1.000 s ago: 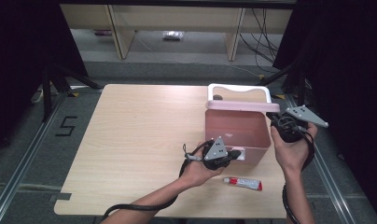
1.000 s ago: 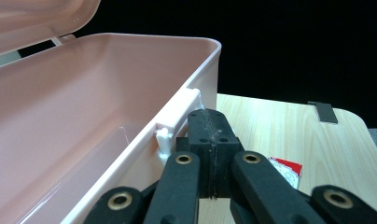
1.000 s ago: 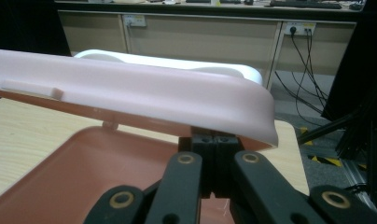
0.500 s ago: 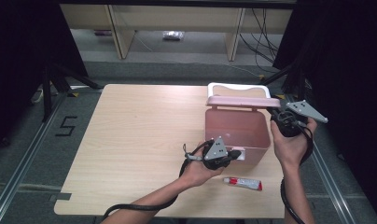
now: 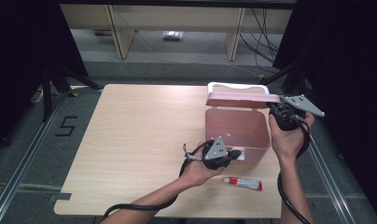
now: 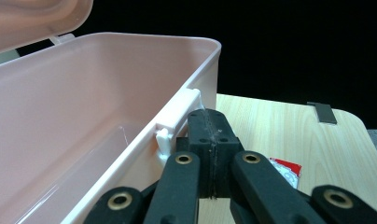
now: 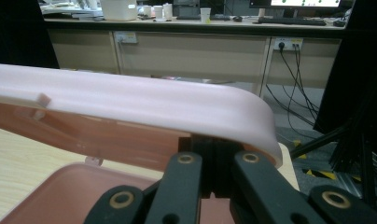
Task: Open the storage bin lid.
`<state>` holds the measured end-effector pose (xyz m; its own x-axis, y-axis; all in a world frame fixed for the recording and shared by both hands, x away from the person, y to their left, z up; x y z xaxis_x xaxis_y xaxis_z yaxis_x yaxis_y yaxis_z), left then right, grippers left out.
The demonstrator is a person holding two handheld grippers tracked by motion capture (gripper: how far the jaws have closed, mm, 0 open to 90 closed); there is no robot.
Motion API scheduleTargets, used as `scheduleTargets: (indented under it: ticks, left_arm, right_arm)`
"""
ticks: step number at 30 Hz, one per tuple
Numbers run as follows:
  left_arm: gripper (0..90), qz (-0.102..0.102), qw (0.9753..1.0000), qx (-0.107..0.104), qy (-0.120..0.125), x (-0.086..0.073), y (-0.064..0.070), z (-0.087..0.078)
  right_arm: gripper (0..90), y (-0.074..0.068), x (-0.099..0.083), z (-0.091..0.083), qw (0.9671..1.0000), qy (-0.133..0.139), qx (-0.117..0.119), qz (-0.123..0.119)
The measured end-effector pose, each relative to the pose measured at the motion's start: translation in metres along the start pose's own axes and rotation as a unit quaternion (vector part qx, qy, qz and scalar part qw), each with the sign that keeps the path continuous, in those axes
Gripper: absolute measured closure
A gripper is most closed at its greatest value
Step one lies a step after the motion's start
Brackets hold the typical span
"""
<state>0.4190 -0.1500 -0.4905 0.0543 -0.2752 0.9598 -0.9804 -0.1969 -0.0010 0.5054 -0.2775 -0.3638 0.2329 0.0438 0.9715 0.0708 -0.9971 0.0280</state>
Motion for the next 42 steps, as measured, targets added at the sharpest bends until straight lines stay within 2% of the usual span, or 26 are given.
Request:
scheduleTargets:
  ticks: [15, 16, 17, 21, 24, 25, 29, 30, 34, 35, 39, 40, 42]
  left_arm:
    - [89.5, 0.0, 1.0, 0.0, 0.002, 0.0, 0.0, 0.0]
    - [89.5, -0.001, 1.0, 0.001, 0.002, 0.0, 0.0, 0.0]
    - [89.5, -0.002, 1.0, 0.001, 0.003, 0.0, 0.0, 0.0]
    - [89.5, -0.002, 1.0, 0.001, 0.002, 0.0, 0.0, 0.0]
    - [89.5, -0.003, 1.0, 0.001, 0.003, 0.0, 0.0, 0.0]
    - [89.5, -0.003, 1.0, 0.001, 0.003, 0.0, 0.0, 0.0]
    - [89.5, -0.004, 1.0, 0.001, 0.004, 0.0, 0.0, 0.0]
    - [89.5, -0.004, 1.0, 0.001, 0.004, 0.0, 0.0, 0.0]
    - [89.5, -0.005, 1.0, 0.002, 0.004, 0.0, 0.0, 0.0]
    - [89.5, -0.005, 1.0, 0.002, 0.004, 0.0, 0.0, 0.0]
    - [89.5, -0.006, 1.0, 0.002, 0.003, 0.0, 0.0, 0.0]
    - [89.5, -0.006, 1.0, 0.002, 0.004, 0.0, 0.0, 0.0]
    - [89.5, -0.007, 1.0, 0.003, 0.005, 0.0, 0.0, 0.0]
  right_arm:
    - [90.0, 0.0, 0.008, 0.012, 1.0, 0.002, -0.006, -0.002]
    - [90.0, -0.001, 0.008, 0.012, 0.9999, 0.0, -0.009, 0.007]
    - [90.0, 0.001, 0.009, 0.014, 1.0, 0.005, -0.008, -0.003]
    - [90.0, 0.0, 0.009, 0.016, 0.9999, 0.001, -0.011, 0.007]
    - [90.0, 0.001, 0.009, 0.018, 0.9999, 0.001, -0.011, 0.0]
    - [90.0, 0.001, 0.009, 0.018, 0.9999, 0.0, -0.013, 0.009]
    - [90.0, 0.001, 0.011, 0.021, 0.9999, 0.003, -0.01, 0.003]
    - [90.0, 0.001, 0.011, 0.021, 0.9999, 0.002, -0.011, 0.009]
    - [90.0, 0.001, 0.011, 0.025, 0.9999, 0.0, -0.012, 0.001]
    - [90.0, 0.001, 0.011, 0.025, 0.9999, -0.003, -0.013, 0.007]
    - [90.0, 0.0, 0.013, 0.029, 0.9999, 0.004, -0.015, 0.0]
    - [90.0, -0.001, 0.013, 0.029, 0.9998, -0.003, -0.016, 0.008]
    - [90.0, -0.001, 0.013, 0.031, 0.9999, 0.0, -0.014, 0.004]
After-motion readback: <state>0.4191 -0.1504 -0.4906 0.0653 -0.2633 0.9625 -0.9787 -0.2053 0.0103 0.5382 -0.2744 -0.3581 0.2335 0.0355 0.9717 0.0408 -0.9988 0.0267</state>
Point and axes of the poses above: each handheld gripper's, and its own axes: z roughly forward along the jaws, x roughly out of its top, y roughly to its right, the point moved 9 cm from there along z, roughly forward along the jaws, and after that the axes turned 9 degrees about -x, right-handed, at the moved point
